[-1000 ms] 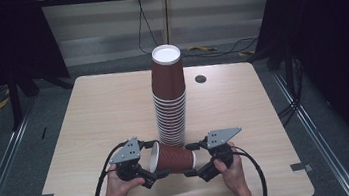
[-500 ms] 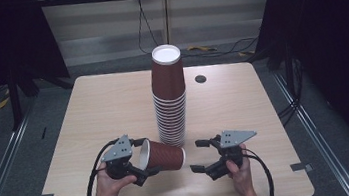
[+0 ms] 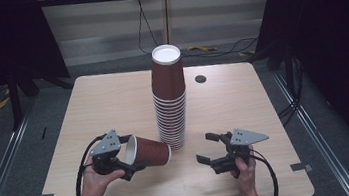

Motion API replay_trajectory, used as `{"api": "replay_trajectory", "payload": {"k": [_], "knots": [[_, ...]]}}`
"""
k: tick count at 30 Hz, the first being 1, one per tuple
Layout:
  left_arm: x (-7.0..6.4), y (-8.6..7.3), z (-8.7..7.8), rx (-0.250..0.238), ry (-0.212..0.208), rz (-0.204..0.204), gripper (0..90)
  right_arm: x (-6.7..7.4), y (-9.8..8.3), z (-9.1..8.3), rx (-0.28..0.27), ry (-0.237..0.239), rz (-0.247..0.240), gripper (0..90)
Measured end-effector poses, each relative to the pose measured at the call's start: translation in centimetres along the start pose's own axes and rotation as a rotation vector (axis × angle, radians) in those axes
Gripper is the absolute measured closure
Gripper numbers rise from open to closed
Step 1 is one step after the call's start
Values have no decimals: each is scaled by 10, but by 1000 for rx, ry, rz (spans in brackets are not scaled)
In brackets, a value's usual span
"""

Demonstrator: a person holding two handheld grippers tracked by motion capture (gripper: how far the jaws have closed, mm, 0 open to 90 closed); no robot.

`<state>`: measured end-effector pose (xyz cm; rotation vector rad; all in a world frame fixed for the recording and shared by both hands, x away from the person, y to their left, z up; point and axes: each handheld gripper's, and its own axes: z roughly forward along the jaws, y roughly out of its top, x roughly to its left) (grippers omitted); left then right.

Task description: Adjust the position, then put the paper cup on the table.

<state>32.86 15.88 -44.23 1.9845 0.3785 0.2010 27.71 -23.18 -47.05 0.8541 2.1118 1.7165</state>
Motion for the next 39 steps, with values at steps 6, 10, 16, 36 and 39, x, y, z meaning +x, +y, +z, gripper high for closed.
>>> {"api": "replay_trajectory", "payload": {"k": [6, 10, 16, 36, 39], "knots": [[12, 4, -8, 50, 52, -5, 38, -3, -11, -6, -41, -175, 2, 131], [20, 6, -8, 82, 81, -17, 38, -5, -19, -7, -44, -265, -8, 130], [29, 7, -2, 173, 132, -40, 37, -4, -21, -3, -51, -409, -47, 131], [72, 27, -8, 268, 171, -88, 33, 1, -36, -6, -217, -476, -88, 135], [77, 28, -6, 304, 178, -82, 33, 1, -37, -7, -232, -465, -96, 133]]}}
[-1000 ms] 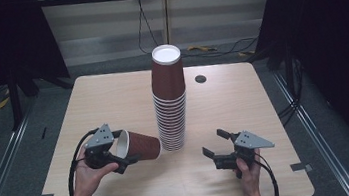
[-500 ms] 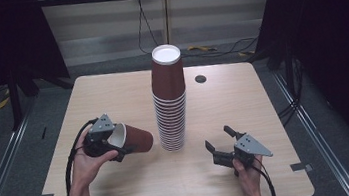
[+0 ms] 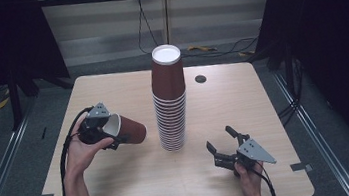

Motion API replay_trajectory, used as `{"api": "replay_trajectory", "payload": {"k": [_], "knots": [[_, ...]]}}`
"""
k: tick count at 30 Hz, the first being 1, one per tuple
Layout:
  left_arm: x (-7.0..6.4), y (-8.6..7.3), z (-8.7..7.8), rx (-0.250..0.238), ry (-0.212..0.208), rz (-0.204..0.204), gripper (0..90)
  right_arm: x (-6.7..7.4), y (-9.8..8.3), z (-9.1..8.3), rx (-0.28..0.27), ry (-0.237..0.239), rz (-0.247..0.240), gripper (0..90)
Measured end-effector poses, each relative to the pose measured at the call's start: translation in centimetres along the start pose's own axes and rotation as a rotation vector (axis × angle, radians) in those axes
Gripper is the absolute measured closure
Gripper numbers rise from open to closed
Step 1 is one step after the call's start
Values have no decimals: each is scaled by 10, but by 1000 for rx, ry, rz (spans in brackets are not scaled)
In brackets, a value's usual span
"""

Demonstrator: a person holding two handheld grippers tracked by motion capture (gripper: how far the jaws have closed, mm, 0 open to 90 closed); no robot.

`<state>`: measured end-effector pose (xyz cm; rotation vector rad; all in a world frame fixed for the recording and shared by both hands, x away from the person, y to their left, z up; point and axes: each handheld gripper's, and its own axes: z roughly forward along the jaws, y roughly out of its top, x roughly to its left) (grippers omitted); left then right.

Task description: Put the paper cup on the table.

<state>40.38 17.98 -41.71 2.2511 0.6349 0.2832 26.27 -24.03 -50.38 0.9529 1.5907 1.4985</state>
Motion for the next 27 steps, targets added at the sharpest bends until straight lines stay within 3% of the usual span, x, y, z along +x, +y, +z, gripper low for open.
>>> {"api": "replay_trajectory", "payload": {"k": [5, 7, 9, 14, 17, 20, 23, 26, 27], "knots": [[7, 4, 7, 49, 18, -3, 32, -1, 0, -1, -7, 2, 13, 133], [8, 7, 8, 72, 22, -5, 32, -2, -1, -2, -16, 25, 11, 133], [7, 11, 11, 126, 46, 16, 32, -2, -1, -2, -19, 28, 11, 134], [8, 20, 16, 158, 18, 39, 31, -2, 0, -1, -7, 24, 18, 137], [11, 24, 20, 202, 35, 43, 30, -3, -1, -1, -16, 30, 20, 137], [16, 26, 24, 203, 14, 33, 28, -3, -1, -2, -18, 28, 21, 136], [21, 26, 29, 264, 24, 41, 28, -3, -1, -2, -18, 27, 21, 136], [22, 29, 30, 274, 25, 37, 27, -3, -1, -2, -19, 26, 19, 137], [23, 30, 31, 289, 27, 56, 26, -3, -1, -2, -20, 27, 21, 137]]}}
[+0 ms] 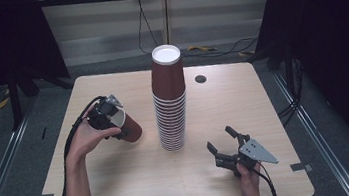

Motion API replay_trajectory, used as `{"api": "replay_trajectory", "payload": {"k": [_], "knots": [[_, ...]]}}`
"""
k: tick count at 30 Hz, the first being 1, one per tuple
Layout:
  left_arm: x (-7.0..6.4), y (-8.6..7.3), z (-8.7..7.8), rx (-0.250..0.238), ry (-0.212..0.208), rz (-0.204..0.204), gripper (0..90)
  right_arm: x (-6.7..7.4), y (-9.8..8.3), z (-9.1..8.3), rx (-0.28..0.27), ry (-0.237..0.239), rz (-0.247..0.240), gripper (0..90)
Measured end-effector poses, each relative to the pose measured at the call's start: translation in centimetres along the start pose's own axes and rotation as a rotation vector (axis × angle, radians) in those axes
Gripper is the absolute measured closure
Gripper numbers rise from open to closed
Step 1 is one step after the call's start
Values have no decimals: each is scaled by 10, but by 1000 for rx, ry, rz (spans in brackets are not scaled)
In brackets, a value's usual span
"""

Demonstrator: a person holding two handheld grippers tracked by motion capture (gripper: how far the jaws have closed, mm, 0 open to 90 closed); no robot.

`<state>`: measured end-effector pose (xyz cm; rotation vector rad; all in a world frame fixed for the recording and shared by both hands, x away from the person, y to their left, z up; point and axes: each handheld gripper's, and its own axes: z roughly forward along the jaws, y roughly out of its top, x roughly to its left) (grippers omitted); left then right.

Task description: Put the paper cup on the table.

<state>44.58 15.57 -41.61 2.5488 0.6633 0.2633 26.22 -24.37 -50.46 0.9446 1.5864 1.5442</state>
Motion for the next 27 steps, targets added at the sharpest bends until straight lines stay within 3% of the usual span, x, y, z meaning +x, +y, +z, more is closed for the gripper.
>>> {"api": "replay_trajectory", "payload": {"k": [1, 3, 5, 10, 15, 16, 17, 20, 27], "knots": [[-1, 0, 2, 10, 5, -18, 25, 0, 0, 0, 0, -2, 0, 137], [-1, 3, 2, 36, 10, 15, 19, 0, 0, 0, 0, -5, 0, 136], [-1, 6, 3, 58, 40, 21, 20, 0, 0, 0, 0, -5, 1, 136], [2, 13, 6, 80, 27, 36, 11, 0, 0, 0, 2, -11, 0, 136], [0, 17, 11, 76, 33, 50, 12, 1, 0, 0, 1, -13, -1, 136], [-1, 17, 14, 60, 30, 32, 15, 1, 0, 0, 1, -13, 0, 136], [0, 18, 15, 75, 25, 52, 18, 0, 0, 0, 1, -13, -1, 136], [-2, 19, 20, 63, 10, 60, 33, 1, 0, 0, 1, -14, -1, 136], [-3, 18, 27, 34, -11, 44, 65, 1, 0, -1, 1, -16, -1, 136]]}}
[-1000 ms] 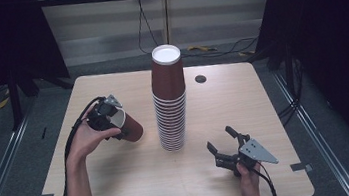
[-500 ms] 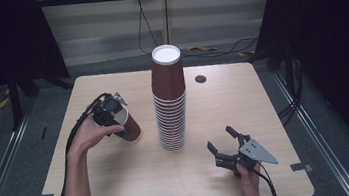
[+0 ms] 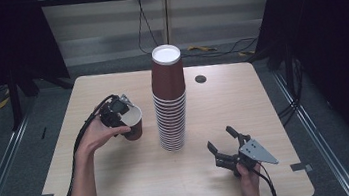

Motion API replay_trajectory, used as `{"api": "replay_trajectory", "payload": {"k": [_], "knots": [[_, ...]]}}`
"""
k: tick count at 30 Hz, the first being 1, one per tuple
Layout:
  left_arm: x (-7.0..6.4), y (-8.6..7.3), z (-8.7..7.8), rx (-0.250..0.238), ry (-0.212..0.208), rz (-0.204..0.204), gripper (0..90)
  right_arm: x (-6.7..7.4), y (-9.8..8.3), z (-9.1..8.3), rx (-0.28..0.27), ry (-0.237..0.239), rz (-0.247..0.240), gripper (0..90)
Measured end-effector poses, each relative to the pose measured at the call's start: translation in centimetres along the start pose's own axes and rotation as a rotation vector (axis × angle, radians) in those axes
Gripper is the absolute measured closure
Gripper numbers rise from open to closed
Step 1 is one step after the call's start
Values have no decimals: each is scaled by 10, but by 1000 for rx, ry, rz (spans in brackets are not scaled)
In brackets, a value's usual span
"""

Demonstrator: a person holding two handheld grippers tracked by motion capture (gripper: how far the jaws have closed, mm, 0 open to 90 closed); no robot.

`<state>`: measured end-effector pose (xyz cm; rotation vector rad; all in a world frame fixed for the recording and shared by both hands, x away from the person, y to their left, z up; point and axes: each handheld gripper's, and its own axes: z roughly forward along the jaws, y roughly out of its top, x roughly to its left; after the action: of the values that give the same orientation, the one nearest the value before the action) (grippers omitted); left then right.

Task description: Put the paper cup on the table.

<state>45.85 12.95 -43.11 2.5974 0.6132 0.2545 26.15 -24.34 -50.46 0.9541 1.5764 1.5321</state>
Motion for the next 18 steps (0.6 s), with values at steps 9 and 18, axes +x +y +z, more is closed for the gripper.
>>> {"api": "replay_trajectory", "payload": {"k": [9, 18], "knots": [[2, -13, 4, -60, -32, -50, 118, 0, 0, 0, 1, 0, 1, 136], [2, -26, 12, -69, -52, -49, 157, 0, 0, 0, 1, -1, 1, 135]]}}
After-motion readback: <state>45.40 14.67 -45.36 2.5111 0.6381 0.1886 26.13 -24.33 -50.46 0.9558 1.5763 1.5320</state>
